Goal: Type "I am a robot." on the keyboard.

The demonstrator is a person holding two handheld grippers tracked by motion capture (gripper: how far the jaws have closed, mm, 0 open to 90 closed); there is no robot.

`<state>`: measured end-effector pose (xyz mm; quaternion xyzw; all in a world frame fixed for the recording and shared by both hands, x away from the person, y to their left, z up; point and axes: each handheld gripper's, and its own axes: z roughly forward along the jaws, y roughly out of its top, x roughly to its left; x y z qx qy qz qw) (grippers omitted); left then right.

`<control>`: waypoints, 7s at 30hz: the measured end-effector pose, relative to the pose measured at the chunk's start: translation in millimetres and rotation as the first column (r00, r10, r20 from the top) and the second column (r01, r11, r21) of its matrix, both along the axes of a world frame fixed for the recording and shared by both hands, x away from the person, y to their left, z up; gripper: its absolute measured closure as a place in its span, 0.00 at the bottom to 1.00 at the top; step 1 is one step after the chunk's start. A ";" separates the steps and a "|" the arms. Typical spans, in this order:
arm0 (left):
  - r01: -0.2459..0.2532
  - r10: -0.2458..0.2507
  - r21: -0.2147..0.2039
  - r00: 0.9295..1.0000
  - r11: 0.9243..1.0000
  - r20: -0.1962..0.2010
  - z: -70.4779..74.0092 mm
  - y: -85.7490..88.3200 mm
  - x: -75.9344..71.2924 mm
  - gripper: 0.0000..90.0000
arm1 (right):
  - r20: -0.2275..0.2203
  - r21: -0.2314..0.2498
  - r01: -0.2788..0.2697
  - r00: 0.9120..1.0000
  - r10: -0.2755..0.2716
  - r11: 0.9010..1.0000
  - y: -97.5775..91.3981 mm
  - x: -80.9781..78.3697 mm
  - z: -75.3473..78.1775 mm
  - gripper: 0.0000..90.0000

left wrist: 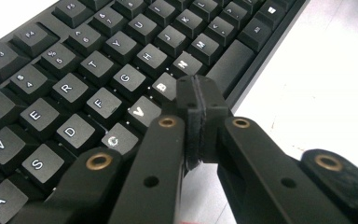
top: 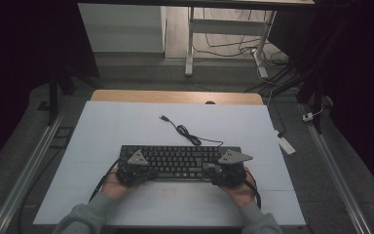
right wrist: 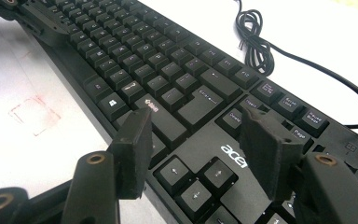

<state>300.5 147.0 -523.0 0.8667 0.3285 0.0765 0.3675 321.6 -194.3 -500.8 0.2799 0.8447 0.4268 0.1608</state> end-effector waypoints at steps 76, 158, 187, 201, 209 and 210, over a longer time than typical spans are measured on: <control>-0.315 0.315 -0.054 0.949 0.948 0.007 18.9 67.8 15.3 0.44 | -0.003 -0.014 0.004 1.000 -0.004 1.000 0.4 0.7 -1.4 0.49; -0.271 0.277 -0.116 0.960 0.956 0.038 27.7 66.9 9.8 0.25 | 0.004 -0.012 0.006 1.000 -0.006 1.000 0.2 0.7 -1.7 0.49; -0.107 0.113 -0.093 0.992 0.990 0.063 34.3 32.9 -1.8 0.33 | 0.002 -0.015 0.007 1.000 -0.007 1.000 0.3 0.9 -2.3 0.49; -0.018 0.022 -0.065 0.998 0.998 0.053 27.7 17.6 -5.3 0.51 | -0.001 -0.016 0.009 1.000 -0.009 1.000 0.4 0.7 -2.5 0.49; 0.028 -0.025 -0.070 0.999 0.997 0.043 24.9 12.3 -6.3 0.81 | 0.000 -0.017 0.008 1.000 -0.008 1.000 0.4 0.9 -2.6 0.49; 0.033 -0.031 -0.068 0.999 0.997 0.041 24.6 11.4 -6.5 0.85 | 0.000 -0.017 0.008 1.000 -0.008 1.000 0.5 0.8 -2.5 0.49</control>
